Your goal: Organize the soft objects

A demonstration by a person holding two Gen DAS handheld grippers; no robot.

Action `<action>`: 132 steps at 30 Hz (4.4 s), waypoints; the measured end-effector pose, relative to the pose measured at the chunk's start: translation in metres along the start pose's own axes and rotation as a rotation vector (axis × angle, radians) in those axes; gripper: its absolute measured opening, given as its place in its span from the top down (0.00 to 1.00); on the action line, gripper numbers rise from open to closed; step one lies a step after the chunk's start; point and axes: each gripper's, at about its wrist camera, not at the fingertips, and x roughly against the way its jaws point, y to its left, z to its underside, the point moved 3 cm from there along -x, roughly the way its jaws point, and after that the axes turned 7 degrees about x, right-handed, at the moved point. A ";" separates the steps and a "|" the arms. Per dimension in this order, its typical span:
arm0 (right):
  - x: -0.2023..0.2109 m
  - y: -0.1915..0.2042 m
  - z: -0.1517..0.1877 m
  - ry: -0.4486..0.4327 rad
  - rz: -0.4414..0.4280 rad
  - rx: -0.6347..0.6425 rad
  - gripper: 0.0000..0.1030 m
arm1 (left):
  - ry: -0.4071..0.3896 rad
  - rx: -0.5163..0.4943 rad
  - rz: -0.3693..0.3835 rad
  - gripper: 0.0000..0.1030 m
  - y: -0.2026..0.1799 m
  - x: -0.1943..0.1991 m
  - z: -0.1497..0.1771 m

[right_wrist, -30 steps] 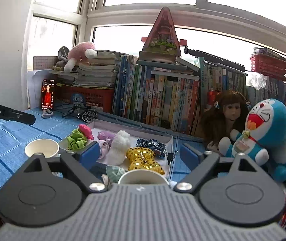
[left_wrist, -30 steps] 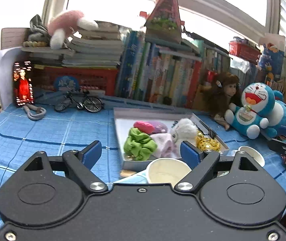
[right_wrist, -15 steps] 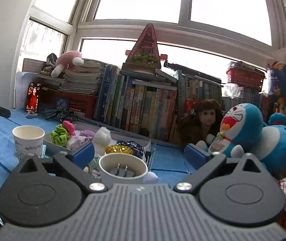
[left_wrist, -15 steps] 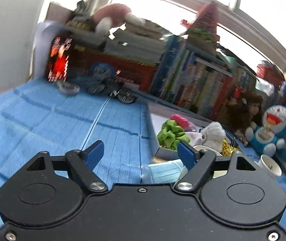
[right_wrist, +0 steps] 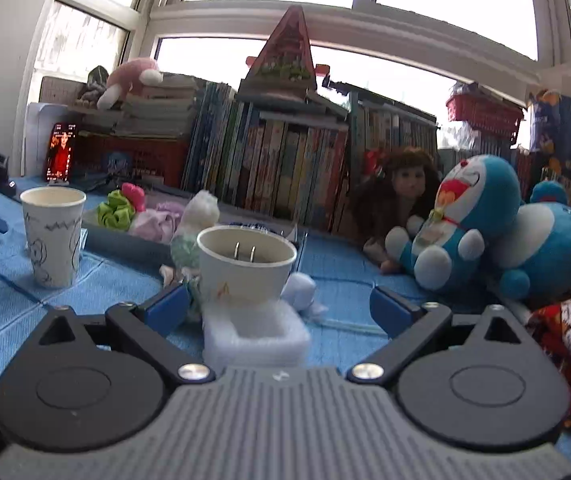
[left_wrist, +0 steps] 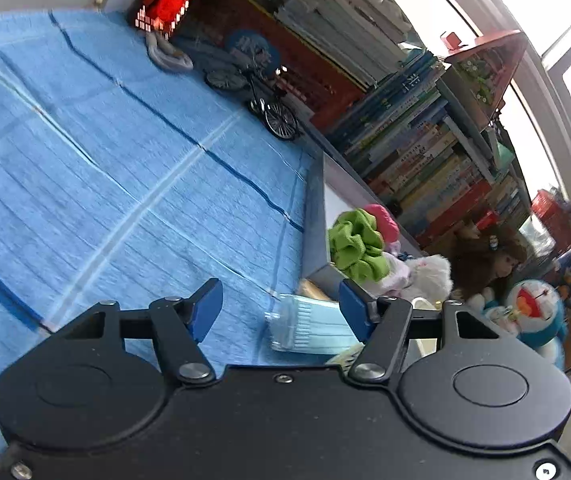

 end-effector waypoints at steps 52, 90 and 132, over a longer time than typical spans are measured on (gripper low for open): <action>-0.032 0.018 0.023 0.075 -0.060 -0.013 0.04 | -0.097 -0.512 -0.205 0.88 -0.006 0.076 0.050; -0.027 0.014 0.020 0.056 -0.034 -0.048 0.31 | 0.009 -0.730 -0.208 0.56 -0.033 0.009 0.066; -0.044 -0.052 -0.088 -0.017 0.057 -0.090 0.33 | -0.111 -0.657 -0.073 0.76 -0.143 0.041 -0.002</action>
